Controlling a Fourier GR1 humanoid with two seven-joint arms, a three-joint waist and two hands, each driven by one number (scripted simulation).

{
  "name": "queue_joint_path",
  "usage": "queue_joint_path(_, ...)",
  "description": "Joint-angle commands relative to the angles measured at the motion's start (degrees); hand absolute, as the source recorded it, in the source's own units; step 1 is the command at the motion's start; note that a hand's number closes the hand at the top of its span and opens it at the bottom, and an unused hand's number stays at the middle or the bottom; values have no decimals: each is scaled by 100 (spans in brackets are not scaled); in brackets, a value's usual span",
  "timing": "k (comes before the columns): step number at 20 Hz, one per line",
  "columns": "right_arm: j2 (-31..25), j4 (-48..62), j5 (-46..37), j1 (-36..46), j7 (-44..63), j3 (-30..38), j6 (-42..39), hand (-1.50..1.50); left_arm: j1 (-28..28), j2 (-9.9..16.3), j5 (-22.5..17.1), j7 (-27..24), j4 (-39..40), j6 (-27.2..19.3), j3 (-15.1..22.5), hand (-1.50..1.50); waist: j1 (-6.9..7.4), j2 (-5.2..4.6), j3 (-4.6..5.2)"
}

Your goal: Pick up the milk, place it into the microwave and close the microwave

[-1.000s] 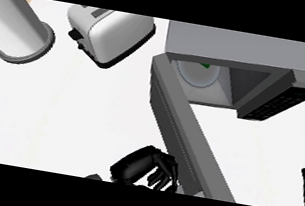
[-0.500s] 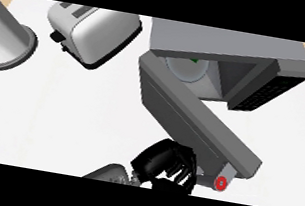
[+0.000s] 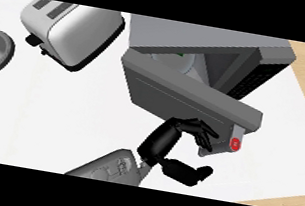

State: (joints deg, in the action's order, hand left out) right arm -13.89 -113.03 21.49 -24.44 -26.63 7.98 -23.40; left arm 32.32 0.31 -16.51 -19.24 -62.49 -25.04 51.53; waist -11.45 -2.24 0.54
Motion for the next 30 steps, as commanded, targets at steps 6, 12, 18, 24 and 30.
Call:
queue_joint_path(6,-201,-152,491,280,252,82,-135,-150,772,-30,-845,-482,277,-553,-162,-150,-378,-118,-14)
queue_joint_path(12,-352,-199,779,445,411,130,-213,-150,1225,-31,-1216,-620,636,-711,-229,-150,-561,-184,-24)
queue_joint_path(18,-557,-245,1075,657,570,134,-362,-150,1541,-31,-1578,-723,882,-875,-188,-150,-719,-213,-32)
queue_joint_path(24,-709,-302,1266,773,727,110,-442,-150,1921,-30,-1864,-791,1216,-974,-262,-150,-897,-258,-32)
queue_joint_path(30,-890,-271,1461,933,866,242,-430,-150,2006,-29,-2123,-1005,1322,-1070,-181,-150,-1026,-289,-29)
